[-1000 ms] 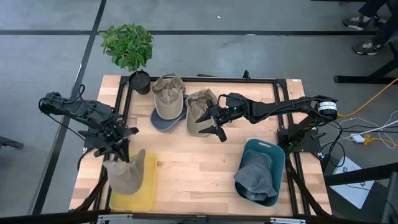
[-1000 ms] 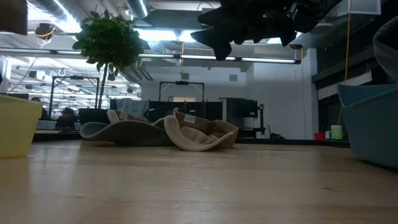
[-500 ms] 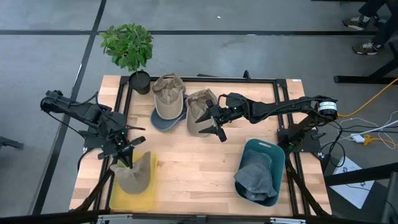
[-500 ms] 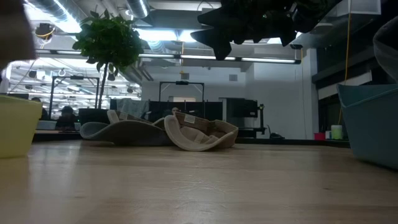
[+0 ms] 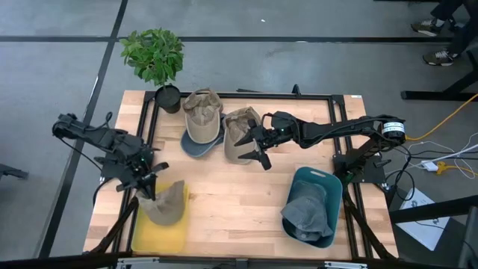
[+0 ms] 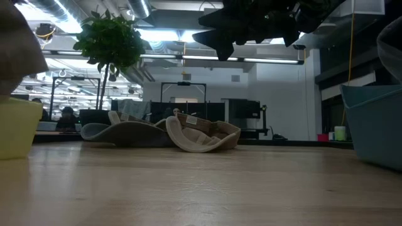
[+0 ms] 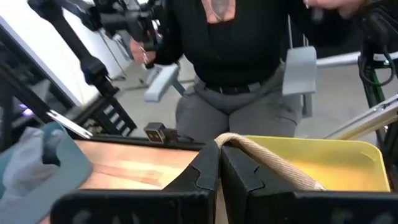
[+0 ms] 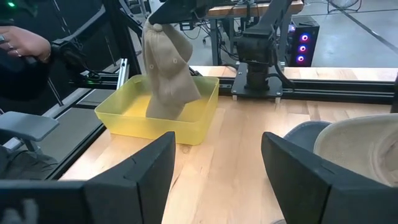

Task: Pick & Place hat
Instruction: Put the bottom brown cap into the yellow bin

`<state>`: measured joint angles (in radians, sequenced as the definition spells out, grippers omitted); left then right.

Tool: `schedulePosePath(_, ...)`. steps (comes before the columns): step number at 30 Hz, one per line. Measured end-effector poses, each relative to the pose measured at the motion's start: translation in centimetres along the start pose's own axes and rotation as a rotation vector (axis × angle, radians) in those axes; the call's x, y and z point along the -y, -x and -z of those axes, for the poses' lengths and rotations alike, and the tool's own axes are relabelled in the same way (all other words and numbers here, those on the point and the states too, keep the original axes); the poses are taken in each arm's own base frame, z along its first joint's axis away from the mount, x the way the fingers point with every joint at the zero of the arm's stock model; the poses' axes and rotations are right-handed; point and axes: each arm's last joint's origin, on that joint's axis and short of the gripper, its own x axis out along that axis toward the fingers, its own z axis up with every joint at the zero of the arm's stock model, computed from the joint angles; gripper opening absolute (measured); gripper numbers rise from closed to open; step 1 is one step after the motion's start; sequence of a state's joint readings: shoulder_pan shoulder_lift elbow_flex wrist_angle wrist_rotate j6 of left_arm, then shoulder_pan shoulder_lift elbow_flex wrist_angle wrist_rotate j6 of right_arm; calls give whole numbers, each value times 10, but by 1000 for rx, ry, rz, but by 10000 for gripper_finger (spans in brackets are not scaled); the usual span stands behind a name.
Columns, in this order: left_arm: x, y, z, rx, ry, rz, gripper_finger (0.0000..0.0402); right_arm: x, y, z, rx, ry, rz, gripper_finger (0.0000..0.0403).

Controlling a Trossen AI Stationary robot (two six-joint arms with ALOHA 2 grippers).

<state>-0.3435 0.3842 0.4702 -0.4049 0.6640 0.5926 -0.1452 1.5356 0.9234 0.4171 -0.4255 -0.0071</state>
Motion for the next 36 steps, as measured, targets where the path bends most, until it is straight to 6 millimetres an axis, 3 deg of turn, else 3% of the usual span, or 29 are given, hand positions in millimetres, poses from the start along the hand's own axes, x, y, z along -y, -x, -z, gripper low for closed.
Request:
schedulePosePath(8, 11, 9, 7, 86, -37, -121, 3, 0, 0, 0, 1, 0, 0, 236)
schedulePosePath(18, 16, -1, 26, 110, 44, -117, 3, 0, 0, 0, 1, 10, -2, 236)
schedulePosePath(36, 15, -1, 26, 106, -7, -132, 28, 0, 0, 0, 0, 28, -4, 236)
